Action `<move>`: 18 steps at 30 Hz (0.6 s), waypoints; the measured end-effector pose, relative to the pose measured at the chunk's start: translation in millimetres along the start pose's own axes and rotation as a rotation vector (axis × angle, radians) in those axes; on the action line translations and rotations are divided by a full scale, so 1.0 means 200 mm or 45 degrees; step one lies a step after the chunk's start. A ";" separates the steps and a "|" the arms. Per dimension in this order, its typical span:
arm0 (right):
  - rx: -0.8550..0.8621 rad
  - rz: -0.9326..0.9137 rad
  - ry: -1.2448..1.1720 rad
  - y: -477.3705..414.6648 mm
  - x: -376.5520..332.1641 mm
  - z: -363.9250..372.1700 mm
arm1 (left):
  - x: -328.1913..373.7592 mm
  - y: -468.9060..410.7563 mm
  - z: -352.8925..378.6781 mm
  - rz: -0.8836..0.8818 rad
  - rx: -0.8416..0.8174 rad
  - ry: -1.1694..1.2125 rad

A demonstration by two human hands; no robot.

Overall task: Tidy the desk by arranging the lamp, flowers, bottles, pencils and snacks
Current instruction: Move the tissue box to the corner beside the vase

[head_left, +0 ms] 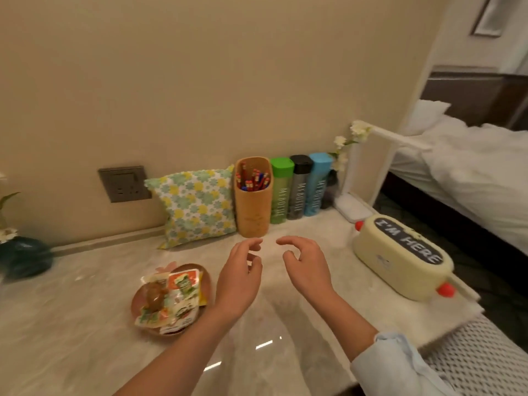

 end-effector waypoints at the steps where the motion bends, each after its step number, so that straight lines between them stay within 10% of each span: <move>1: 0.046 0.030 0.013 0.02 0.04 -0.07 | 0.04 -0.02 0.06 0.025 -0.042 0.014; 18: 0.268 0.436 0.404 0.02 0.79 -1.10 | 0.66 -0.41 1.12 0.226 -0.294 -0.163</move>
Point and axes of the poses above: each hand's wrist, its own y-axis away from the middle knuckle, its own z-axis out of the palm, x = y × z, the point moved 1 cm from there along -y, towards the middle knuckle, and after that the axes turned 11 degrees about -x, right-handed, at the moved point
